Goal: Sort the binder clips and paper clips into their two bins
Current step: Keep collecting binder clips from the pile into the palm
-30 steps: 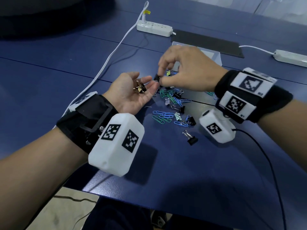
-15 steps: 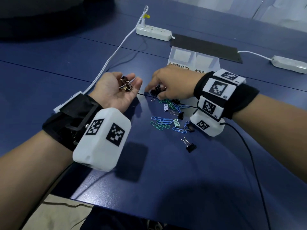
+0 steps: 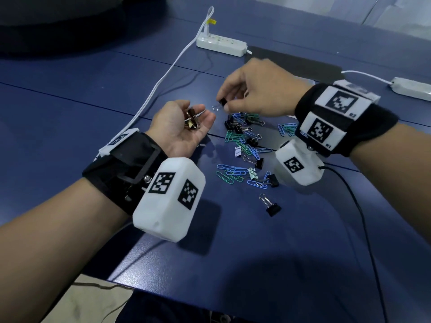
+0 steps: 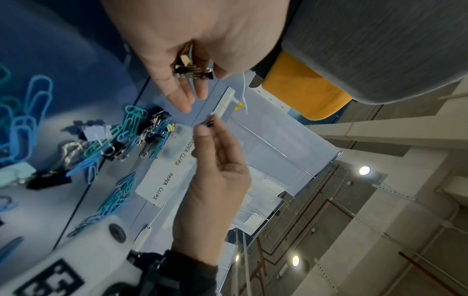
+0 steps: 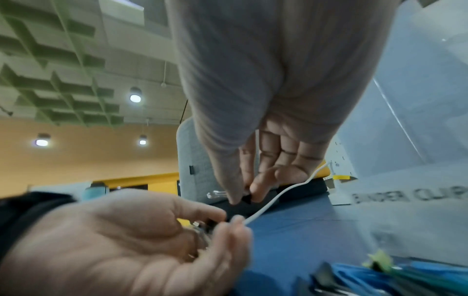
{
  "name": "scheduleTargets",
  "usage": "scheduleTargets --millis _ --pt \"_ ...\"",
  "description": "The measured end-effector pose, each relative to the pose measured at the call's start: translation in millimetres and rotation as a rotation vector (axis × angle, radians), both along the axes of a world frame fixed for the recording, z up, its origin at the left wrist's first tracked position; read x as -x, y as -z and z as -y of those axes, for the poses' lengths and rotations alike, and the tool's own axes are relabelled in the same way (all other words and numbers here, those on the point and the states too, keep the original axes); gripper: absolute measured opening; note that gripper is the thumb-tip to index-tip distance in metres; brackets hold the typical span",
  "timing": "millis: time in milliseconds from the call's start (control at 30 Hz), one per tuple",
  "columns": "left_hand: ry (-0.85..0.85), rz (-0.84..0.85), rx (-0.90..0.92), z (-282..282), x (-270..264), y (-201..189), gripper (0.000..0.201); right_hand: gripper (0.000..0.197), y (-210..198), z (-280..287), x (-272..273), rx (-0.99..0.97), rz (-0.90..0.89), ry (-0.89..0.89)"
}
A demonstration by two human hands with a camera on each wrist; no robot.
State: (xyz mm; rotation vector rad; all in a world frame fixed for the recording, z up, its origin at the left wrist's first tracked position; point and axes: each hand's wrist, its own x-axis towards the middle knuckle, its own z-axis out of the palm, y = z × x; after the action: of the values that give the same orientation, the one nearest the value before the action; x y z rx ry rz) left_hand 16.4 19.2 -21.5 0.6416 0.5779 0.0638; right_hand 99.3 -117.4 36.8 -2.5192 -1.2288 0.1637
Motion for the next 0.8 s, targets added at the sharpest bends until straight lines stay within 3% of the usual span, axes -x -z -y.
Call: scheduleTargets --millis 133,233,300,367,467,600,800 --pt "0.116 0.042 0.153 10 -3 -6 0.033 0.034 -6 -9 6 -0.069 -0.075 -0.026" --pt "0.082 0.054 0.227 10 -8 -8 0.033 0.047 -5 -5 0 -0.127 -0.088 0.011" --pt "0.010 0.030 0.174 5 -11 -7 0.033 0.042 -2 1 -7 -0.060 0.000 0.039" --pt "-0.046 0.029 0.148 0 -13 -7 0.027 0.039 4 7 -12 0.141 0.071 0.035" --pt "-0.054 0.033 0.112 -3 -11 -9 0.027 0.041 20 8 -13 0.346 0.076 -0.001" --pt "-0.044 0.034 0.065 -1 -10 -10 0.027 0.037 27 2 -14 0.376 0.100 -0.037" --pt "-0.024 0.033 0.057 0 -12 -6 0.032 0.020 29 7 -8 0.263 0.104 -0.051"
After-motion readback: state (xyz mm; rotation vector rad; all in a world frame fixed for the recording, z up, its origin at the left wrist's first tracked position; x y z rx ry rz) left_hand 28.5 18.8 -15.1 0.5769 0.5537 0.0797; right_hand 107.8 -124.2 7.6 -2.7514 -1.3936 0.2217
